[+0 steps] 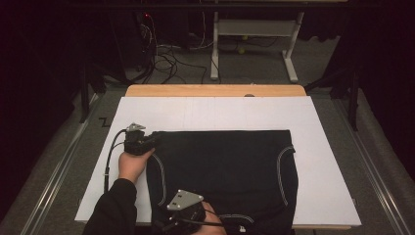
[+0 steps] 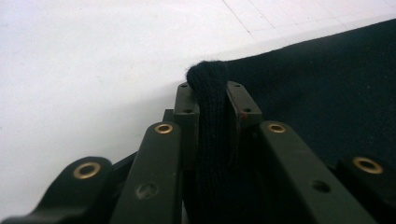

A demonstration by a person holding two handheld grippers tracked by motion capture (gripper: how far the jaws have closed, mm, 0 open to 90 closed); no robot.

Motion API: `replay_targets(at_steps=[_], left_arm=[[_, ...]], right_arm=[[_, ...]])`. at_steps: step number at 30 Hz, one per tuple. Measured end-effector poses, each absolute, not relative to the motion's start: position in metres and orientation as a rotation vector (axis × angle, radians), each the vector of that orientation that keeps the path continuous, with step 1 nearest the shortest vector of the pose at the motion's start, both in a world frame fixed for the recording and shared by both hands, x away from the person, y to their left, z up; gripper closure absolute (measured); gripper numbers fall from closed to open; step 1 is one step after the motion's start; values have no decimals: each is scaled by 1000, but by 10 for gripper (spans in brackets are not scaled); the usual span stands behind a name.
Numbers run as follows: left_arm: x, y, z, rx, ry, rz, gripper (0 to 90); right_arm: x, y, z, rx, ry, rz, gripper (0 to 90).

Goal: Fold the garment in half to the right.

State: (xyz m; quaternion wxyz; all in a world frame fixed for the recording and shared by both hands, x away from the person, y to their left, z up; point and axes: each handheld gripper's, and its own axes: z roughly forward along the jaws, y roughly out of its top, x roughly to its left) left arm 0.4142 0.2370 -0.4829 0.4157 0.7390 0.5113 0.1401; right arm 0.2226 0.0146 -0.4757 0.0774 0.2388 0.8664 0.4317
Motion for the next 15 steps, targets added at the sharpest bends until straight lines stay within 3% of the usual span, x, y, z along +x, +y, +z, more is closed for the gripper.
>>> replay_targets(at_steps=[4,15], left_arm=[[412,239,-483,1832,1270,345,730],[410,241,-483,1819,1257,338,730]], right_arm=[[222,25,-477,716,2610,1252,157],[227,53,-482,728,2676,1123,162]])
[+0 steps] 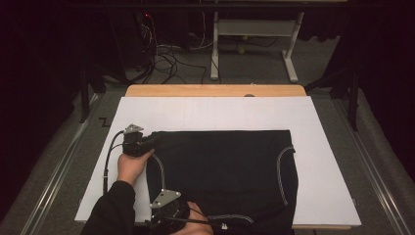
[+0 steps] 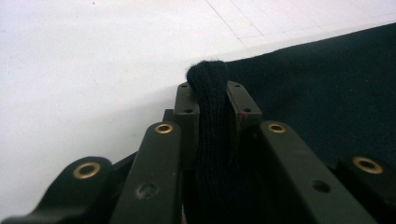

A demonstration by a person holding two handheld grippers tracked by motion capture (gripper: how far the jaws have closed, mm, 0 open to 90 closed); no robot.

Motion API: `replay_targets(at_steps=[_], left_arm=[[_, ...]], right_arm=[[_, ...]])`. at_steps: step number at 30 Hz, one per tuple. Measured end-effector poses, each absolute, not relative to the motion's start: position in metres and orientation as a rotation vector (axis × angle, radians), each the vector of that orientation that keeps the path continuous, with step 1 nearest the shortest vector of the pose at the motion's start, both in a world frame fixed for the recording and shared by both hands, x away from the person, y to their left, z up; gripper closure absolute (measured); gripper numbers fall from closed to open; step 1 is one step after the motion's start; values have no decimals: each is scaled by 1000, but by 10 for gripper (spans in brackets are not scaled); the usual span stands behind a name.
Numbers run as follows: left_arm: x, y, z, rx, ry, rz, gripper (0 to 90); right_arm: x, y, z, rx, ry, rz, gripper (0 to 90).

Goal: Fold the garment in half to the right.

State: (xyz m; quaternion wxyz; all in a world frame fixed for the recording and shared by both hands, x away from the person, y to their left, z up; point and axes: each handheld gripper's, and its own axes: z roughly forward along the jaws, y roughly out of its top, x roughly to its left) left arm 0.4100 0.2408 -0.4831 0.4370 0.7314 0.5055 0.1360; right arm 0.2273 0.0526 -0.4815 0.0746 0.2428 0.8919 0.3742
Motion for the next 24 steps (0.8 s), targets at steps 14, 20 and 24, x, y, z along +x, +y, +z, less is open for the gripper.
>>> replay_targets(at_steps=[14,20,24], left_arm=[[410,240,-483,1822,1277,341,730],[411,240,-484,1821,1282,338,730],[411,240,-484,1823,1284,338,730]], right_arm=[[224,53,-481,749,2578,1041,489],[225,50,-480,756,2566,1035,608],[227,49,-479,756,2560,1019,703]])
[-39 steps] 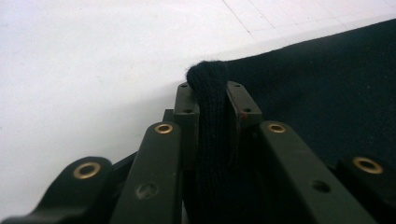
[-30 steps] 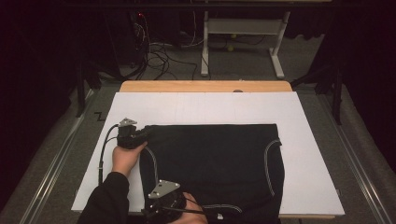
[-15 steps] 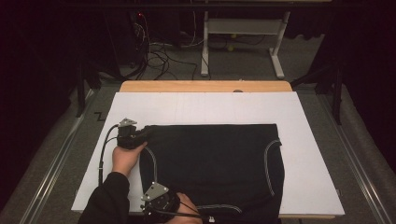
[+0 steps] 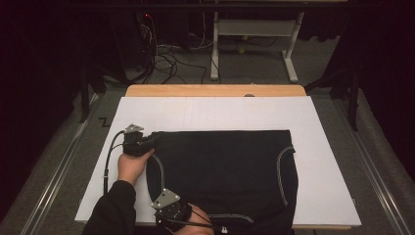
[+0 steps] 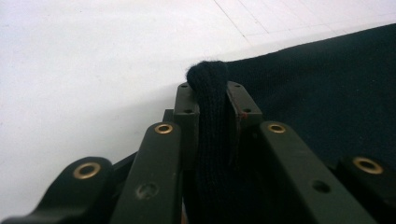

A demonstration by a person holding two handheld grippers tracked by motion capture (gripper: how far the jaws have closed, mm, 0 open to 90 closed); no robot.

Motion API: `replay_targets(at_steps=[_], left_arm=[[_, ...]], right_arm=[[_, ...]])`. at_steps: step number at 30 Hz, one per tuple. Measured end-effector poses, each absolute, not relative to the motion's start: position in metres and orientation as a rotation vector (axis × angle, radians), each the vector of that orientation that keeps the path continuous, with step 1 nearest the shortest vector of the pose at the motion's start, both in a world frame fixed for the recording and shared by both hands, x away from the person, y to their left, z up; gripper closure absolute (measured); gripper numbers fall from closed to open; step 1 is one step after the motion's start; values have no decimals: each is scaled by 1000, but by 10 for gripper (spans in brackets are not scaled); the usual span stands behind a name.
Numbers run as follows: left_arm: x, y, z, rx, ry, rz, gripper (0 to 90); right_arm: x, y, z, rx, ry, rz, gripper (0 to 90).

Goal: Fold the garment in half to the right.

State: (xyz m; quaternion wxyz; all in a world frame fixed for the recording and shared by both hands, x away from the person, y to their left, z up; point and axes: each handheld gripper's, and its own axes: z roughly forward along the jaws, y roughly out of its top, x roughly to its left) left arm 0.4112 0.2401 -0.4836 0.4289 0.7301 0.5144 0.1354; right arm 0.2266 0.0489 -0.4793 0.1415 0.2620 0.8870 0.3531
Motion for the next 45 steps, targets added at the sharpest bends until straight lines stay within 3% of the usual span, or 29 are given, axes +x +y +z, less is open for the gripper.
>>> replay_targets(at_steps=[5,21,29,40,45], left_arm=[[411,240,-484,1823,1286,336,730],[413,242,-484,1812,1302,310,729],[412,243,-478,1766,1308,370,706],[407,229,-448,1712,1281,494,745],[409,229,-444,1709,1296,480,745]], right_arm=[[228,47,-479,781,2558,1027,749],[219,19,-456,679,2441,1197,764],[222,4,-444,680,2417,1278,766],[222,-4,-431,639,2379,1360,765],[221,-1,-425,617,2365,1367,765]])
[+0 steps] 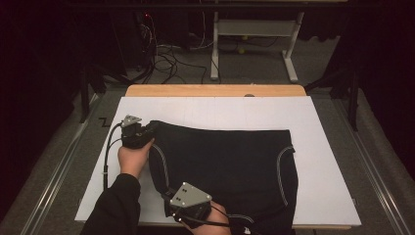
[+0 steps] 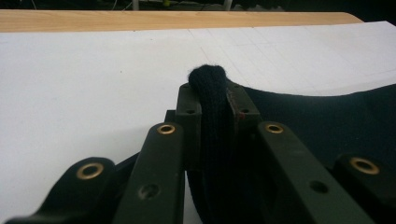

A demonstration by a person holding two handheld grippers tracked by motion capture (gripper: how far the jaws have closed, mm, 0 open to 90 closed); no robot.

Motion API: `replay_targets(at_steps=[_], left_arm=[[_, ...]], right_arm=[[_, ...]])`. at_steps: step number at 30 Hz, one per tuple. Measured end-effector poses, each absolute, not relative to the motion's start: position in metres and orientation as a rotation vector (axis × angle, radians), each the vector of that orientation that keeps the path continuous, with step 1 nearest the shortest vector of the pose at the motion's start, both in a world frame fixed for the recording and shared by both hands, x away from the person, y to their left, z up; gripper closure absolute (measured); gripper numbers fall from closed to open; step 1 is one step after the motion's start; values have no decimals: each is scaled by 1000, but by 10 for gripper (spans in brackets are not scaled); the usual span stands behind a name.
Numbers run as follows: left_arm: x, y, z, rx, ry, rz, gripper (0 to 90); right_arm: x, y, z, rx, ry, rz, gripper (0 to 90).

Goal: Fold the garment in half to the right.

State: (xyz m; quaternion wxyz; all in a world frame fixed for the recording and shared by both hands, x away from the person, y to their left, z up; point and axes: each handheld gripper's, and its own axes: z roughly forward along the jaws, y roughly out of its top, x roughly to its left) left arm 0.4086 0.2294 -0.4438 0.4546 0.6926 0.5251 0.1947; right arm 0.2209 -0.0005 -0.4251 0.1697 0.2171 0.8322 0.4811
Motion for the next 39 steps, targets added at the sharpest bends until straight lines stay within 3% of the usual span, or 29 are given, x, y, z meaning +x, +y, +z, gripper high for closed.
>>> replay_targets(at_steps=[18,39], left_arm=[[409,264,-447,1689,1339,481,743],[384,348,-438,1627,1437,537,741]], right_arm=[[225,34,-422,577,2396,1341,766],[221,113,-420,454,2460,1430,766]])
